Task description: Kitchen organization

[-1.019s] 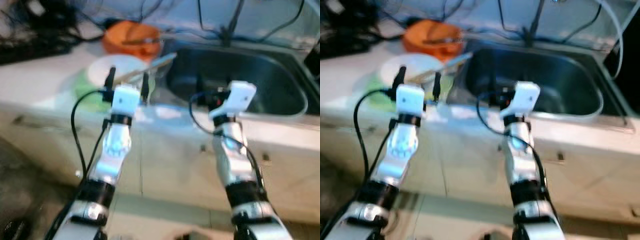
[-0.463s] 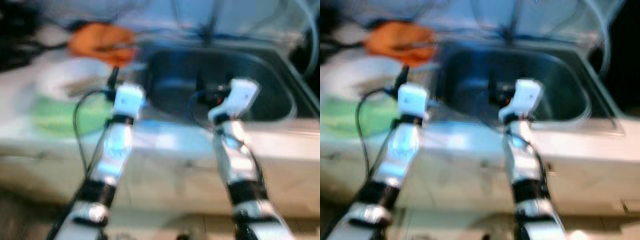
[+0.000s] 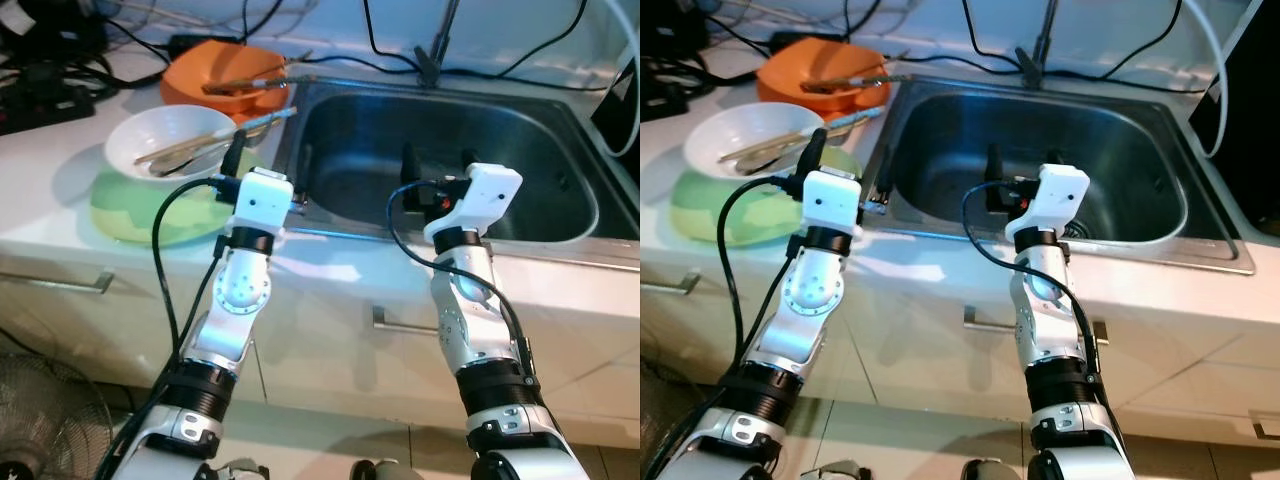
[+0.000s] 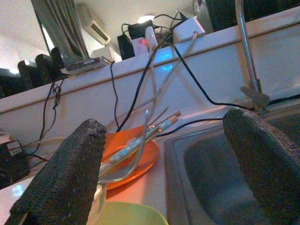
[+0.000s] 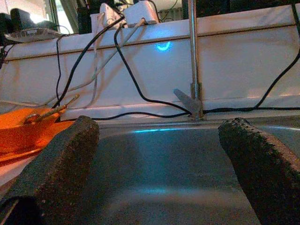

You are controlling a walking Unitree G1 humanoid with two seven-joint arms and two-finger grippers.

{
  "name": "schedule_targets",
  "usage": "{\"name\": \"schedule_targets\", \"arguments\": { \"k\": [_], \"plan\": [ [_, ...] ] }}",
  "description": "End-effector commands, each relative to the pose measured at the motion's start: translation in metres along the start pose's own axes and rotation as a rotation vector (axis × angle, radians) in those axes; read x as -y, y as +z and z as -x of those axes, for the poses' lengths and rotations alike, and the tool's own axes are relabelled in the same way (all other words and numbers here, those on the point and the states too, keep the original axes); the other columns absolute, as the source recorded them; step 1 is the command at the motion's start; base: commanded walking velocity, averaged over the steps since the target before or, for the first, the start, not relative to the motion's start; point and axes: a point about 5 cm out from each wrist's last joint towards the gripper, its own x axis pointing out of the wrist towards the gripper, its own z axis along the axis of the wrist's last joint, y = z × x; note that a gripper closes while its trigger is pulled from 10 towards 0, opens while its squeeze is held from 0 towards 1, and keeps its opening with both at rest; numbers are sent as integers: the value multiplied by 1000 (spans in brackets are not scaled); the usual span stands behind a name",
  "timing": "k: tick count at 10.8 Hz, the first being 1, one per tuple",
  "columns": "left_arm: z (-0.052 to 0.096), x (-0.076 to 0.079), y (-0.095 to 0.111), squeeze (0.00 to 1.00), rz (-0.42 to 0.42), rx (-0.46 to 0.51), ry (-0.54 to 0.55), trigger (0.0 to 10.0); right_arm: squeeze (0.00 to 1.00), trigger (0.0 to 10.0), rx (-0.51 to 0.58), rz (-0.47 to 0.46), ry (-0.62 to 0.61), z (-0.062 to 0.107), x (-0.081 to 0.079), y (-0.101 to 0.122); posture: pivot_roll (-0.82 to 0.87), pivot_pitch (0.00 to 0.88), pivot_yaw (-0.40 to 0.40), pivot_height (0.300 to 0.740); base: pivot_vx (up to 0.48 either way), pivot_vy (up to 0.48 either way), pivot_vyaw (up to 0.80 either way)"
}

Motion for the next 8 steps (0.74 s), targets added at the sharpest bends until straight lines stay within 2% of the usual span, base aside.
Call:
{"name": "schedule_targets", "arguments": {
  "k": [1,8],
  "plan": [
    [-2,1,5,0,1,14,-9,10000,0,10000,14,-2,-12,-2,2,4,51,126,-39,740,0,0,0],
    [-22,-4,14,0,-81,-40,-8,10000,0,10000,1,3,-5,-1,1,2,50,123,-39,740,0,0,0]
  ]
}}
